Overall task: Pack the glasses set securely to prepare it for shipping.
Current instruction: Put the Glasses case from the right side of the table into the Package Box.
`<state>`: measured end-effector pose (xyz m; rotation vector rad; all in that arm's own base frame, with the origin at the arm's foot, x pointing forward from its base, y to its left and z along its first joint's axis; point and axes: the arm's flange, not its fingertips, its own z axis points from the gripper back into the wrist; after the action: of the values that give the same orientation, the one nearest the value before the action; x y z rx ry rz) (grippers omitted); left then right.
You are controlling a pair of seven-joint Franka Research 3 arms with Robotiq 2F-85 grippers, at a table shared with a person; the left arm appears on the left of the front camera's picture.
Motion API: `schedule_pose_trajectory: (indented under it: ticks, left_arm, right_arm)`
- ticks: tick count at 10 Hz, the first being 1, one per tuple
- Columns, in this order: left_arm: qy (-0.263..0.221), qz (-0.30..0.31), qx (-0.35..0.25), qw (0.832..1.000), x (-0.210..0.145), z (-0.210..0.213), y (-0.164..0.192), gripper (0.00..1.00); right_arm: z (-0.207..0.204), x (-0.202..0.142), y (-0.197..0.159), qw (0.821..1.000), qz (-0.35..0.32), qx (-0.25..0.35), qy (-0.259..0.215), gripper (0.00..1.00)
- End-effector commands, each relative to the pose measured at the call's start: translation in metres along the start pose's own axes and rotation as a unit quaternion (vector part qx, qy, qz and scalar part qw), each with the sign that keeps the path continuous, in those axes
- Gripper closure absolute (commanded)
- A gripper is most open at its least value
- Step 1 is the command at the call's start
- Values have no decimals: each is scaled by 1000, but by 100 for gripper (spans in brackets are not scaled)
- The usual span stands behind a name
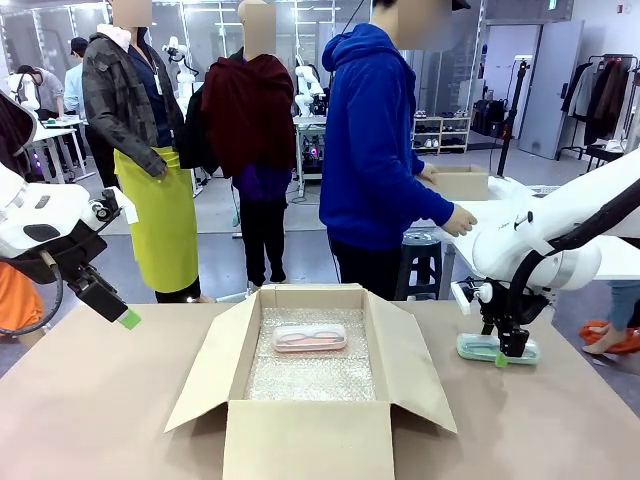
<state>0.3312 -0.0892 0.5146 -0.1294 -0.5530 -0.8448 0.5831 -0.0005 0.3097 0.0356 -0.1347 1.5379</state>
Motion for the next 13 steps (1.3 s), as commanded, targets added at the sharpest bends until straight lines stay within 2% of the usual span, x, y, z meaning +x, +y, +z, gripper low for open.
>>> schedule_pose_trajectory:
  ticks: [1,4,6,7,10,13]
  left_arm:
    - [1,-3,2,1000,-1,2,1,0]
    - [1,-3,2,1000,-1,2,1,0]
    - [1,-3,2,1000,-1,2,1,0]
    - [1,-3,2,1000,-1,2,1,0]
    - [1,-3,2,1000,-1,2,1,0]
    - [1,-3,2,1000,-1,2,1,0]
  right_arm:
    - [-2,2,-1,1000,-22,-1,16,10]
    - [1,2,0,1000,-27,-5,12,42]
    - [10,7,2,999,-33,-6,17,59]
    - [23,13,5,998,-53,-3,30,59]
    - [99,42,27,992,-125,7,36,59]
    - [150,90,48,988,-143,5,54,59]
